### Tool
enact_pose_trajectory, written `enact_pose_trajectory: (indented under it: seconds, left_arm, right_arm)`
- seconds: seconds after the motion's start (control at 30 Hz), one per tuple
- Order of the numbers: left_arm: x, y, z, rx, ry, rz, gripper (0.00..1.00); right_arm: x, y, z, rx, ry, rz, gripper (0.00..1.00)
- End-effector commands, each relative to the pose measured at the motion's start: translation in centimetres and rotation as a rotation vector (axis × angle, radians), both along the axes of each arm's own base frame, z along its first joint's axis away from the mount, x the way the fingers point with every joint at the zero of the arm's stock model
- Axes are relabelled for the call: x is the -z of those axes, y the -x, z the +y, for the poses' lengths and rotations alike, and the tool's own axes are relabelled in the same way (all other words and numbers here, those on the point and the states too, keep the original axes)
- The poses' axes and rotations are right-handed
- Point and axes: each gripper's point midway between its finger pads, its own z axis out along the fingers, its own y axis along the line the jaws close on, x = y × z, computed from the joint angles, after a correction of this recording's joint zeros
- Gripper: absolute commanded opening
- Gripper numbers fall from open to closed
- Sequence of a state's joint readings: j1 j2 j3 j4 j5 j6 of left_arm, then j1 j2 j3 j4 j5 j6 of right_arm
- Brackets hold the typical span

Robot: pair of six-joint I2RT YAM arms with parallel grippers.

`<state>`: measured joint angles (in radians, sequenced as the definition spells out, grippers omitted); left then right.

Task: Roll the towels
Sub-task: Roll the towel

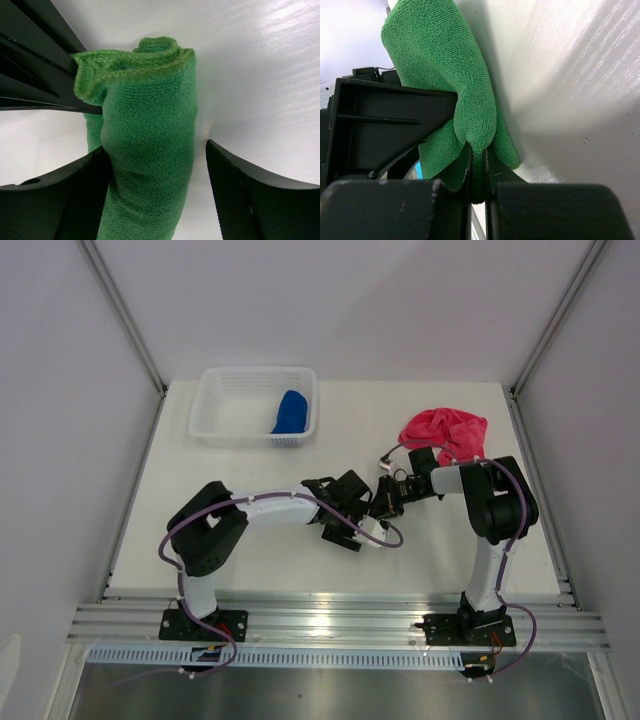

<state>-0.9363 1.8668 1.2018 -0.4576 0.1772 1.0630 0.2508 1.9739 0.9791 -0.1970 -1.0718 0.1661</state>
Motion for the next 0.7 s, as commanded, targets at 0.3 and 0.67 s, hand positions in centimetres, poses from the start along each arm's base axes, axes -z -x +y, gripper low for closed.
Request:
enact_pose_trajectory:
  seconds: [0.3,0.67]
  left_arm:
    - [2.3,0.3,2.4,-0.111,-0.12,0.179,0.36]
    - [0.1,0.4,3.1,-0.292,-0.082,0.381,0.27]
  right_arm:
    - [-0.7,-4.1,-3.1,0.133,0.183,-0.076,0.52]
    - [-4.3,-7.1,-5.6,0.249,0.251,-0.315,0.56]
